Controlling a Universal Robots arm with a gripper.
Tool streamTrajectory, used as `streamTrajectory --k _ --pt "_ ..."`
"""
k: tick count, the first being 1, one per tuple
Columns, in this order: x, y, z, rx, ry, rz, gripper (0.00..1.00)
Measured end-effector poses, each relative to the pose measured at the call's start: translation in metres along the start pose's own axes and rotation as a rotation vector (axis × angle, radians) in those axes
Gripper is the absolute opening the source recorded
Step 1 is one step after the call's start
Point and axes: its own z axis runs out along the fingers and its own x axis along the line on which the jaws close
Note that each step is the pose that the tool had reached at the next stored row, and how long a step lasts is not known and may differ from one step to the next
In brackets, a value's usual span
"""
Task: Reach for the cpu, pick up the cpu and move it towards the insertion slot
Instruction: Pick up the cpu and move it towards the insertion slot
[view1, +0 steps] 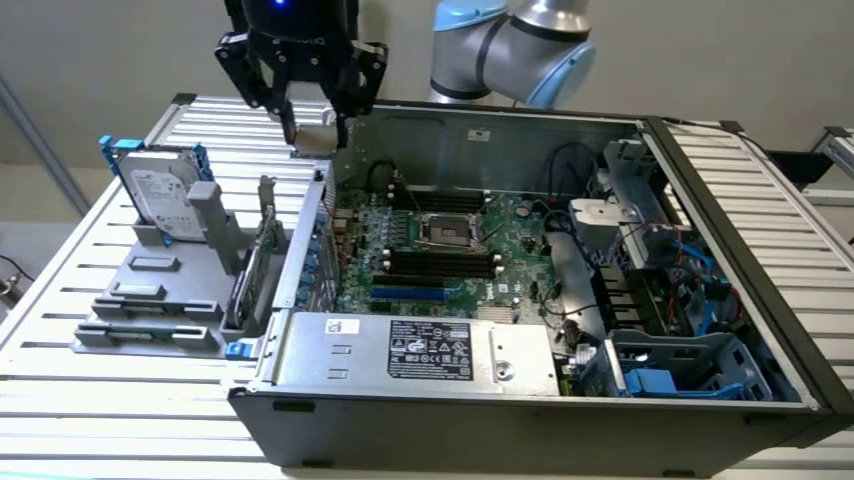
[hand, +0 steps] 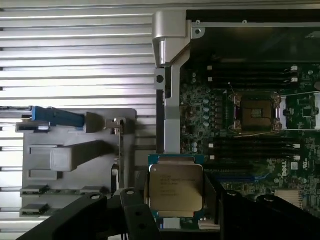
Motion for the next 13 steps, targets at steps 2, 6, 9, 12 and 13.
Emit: streamTrajectory --k 2,6,9,12,13 --pt "-0.009 0.0002 0.0000 -0.0073 0.0001 0.000 0.54" --pt "-0.027 0.0007 -0.0002 -0.0187 0.0004 0.000 0.54" --pt "-0.041 0.0010 -0.0003 -0.0259 0.0006 0.000 0.54" --pt "-0.055 0.0014 -0.0004 -0.0271 0.0006 0.000 0.54" --pt "-0.059 0.0016 -0.0004 -0.0271 0.0006 0.000 0.54"
